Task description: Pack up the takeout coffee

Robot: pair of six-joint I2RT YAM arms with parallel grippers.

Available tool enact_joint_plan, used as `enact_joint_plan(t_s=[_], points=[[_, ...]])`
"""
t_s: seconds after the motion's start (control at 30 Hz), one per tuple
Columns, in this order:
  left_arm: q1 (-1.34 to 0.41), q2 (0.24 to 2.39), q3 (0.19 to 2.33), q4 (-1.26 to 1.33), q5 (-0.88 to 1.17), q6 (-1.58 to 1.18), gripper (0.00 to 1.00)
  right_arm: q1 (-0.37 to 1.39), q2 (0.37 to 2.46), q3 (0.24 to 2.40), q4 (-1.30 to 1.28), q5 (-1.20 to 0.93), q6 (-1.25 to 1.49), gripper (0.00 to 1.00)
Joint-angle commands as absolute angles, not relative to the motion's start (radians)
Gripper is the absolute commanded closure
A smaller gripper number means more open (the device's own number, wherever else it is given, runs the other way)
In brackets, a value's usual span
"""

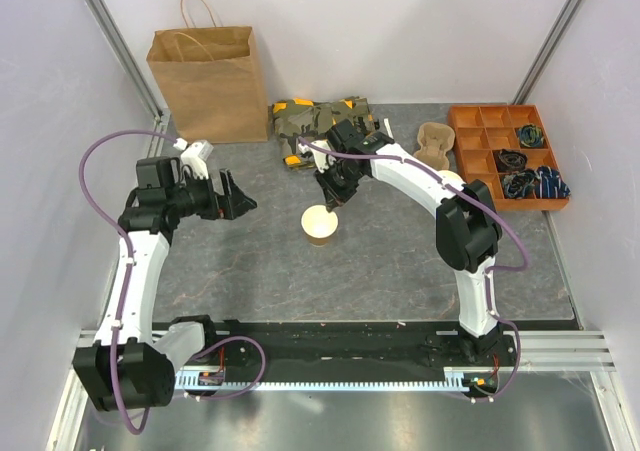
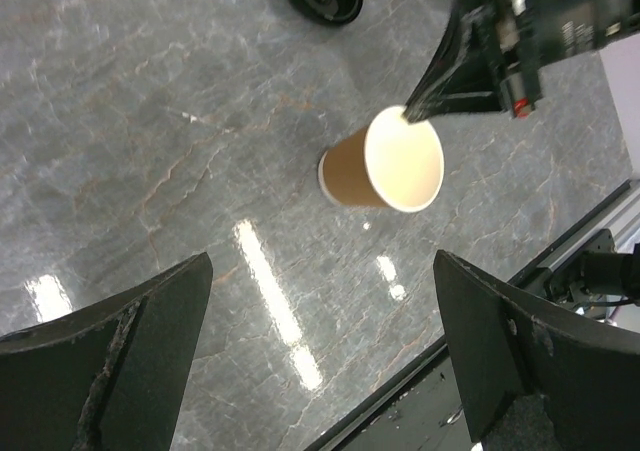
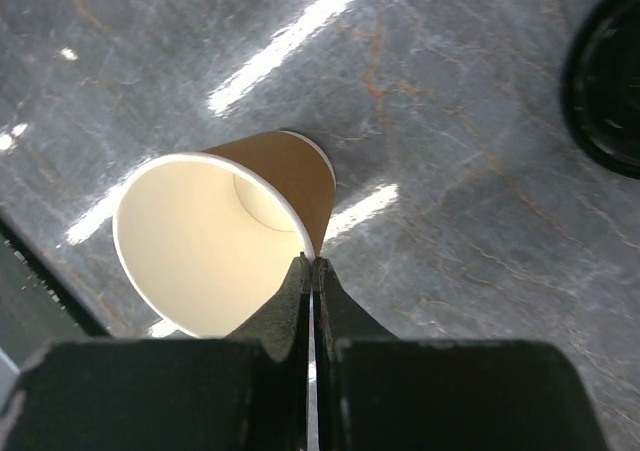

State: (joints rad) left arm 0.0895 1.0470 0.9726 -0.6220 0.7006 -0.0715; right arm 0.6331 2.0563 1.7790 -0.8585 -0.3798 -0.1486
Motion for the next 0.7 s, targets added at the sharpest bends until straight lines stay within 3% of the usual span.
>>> enact_joint_plan(t_s=[0.0,0.43,0.67], points=[[0.089,1.049,0.954,-0.548,0.684,-0.092,0.0,0.632,2.029,1.822,-0.862,-0.276,-0.143,1.0],[0.087,1.115,0.98,-0.526,0.689,-0.1,0.0,0.63,2.049,1.899,-0.913,-0.212,-0.161,0.98],[0.087,1.129,0.988,-0.526,0.69,-0.097,0.0,0.63,2.065,1.902,-0.92,-0.206,-0.172,0.91]])
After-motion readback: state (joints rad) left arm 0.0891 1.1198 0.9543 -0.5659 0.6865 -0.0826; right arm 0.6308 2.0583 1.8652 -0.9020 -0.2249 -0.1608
